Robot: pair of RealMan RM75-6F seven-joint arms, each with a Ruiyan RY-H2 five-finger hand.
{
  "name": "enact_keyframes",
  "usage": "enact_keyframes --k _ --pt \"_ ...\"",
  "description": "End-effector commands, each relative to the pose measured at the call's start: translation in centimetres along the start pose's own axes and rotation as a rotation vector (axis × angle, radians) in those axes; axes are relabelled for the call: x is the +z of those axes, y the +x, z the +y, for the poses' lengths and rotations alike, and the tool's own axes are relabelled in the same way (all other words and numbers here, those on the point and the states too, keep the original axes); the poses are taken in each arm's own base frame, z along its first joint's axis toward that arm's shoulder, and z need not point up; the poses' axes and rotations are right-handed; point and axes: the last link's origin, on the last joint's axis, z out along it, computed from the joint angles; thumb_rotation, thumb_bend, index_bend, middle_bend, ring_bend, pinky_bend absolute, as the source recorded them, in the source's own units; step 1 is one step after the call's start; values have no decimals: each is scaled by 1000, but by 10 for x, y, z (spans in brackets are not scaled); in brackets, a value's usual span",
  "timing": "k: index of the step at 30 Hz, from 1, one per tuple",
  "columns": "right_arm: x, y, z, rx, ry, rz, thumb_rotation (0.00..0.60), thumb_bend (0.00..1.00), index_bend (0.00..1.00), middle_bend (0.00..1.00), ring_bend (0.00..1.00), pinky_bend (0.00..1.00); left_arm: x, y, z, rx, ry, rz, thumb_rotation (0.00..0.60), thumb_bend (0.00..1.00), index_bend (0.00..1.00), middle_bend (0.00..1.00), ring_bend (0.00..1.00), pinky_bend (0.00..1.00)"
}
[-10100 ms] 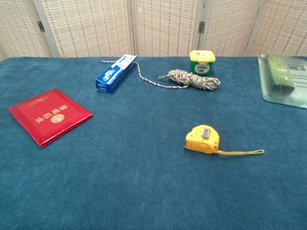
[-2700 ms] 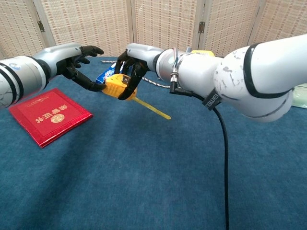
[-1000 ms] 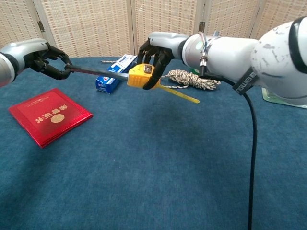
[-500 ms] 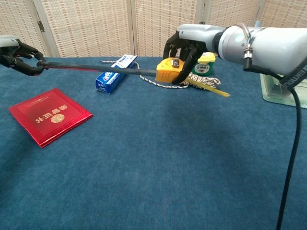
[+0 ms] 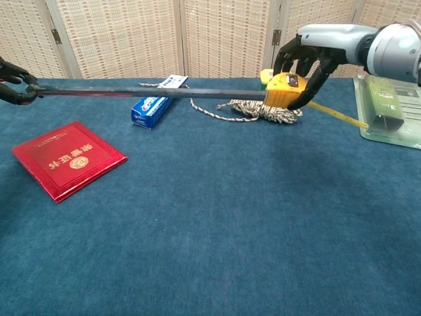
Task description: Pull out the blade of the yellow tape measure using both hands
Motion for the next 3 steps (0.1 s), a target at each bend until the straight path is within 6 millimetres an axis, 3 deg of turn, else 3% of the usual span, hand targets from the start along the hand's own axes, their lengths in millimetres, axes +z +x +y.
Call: enact_keyframes --k 1,3 --pt "-4 0 7 0 -6 0 600 150 538 495 409 272 1 1 -4 6 6 -1 600 619 654 130 59 23" --pt "-5 0 9 -5 -5 0 600 149 538 495 409 272 1 2 -6 5 10 -3 600 619 654 130 59 23"
